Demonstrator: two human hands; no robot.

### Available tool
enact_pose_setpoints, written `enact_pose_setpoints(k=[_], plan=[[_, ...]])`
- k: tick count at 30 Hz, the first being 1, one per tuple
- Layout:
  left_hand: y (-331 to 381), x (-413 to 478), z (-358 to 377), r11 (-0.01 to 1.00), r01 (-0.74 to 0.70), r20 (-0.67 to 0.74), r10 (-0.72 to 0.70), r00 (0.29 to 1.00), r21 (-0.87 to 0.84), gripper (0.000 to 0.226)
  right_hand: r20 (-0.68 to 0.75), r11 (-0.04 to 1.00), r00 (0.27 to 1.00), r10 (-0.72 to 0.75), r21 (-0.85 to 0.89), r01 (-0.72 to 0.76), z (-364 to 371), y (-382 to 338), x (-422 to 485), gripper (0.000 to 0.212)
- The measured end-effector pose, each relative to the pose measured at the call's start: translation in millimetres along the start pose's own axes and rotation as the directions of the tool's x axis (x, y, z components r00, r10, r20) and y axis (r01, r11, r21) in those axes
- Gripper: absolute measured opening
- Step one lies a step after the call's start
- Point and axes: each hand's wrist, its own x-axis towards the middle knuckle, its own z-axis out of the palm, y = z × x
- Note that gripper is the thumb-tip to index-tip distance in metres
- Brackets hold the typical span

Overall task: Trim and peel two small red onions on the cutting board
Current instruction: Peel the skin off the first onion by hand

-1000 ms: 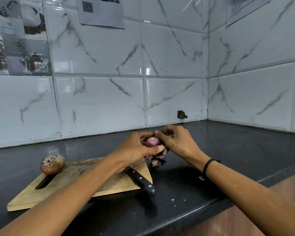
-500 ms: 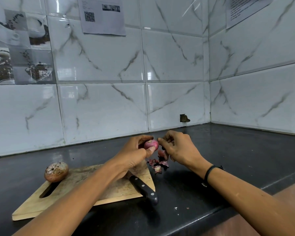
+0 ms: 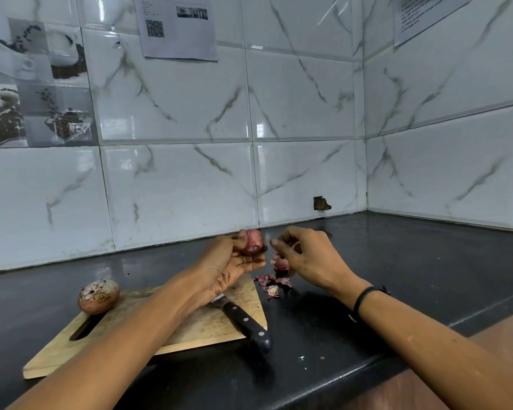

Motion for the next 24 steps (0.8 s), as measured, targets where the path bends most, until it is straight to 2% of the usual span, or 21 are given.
enact_pose_setpoints(k=[4, 11, 15, 20, 24], plan=[[0.0, -5.5, -2.1, 0.999, 0.035, 0.080, -0.031, 0.996, -0.038, 0.031, -0.023, 0.998, 0.999, -0.042, -0.043, 0.041, -0.4, -1.2, -0.7, 0.048], [1.8, -7.0, -1.0, 0.999, 0.048, 0.089, -0.048, 0.995, 0.007, 0.037, -0.057, 0.986, 0.985, -0.161, 0.045, 0.163, -4.0, -13.5, -6.4, 0.022], [1.8, -8.5, -2.6, 0.993, 0.031, 0.063, -0.039, 0.997, 0.118, 0.033, -0.020, 0.970, 0.970, -0.244, 0.019, 0.244, -2.3, -16.2, -8.0, 0.031], [1.2, -13.2, -0.5, 0.976, -0.007, 0.023, 0.001, 1.000, 0.220, 0.034, 0.065, 0.960, 0.958, -0.278, -0.025, 0.280, -1.6, -23.9, -10.7, 0.053], [2.2, -16.3, -0.1, 0.941, -0.035, 0.032, 0.026, 0.999, 0.337, 0.052, 0.044, 0.951, 0.952, -0.302, -0.061, 0.304, -1.0, -23.6, -9.0, 0.047]])
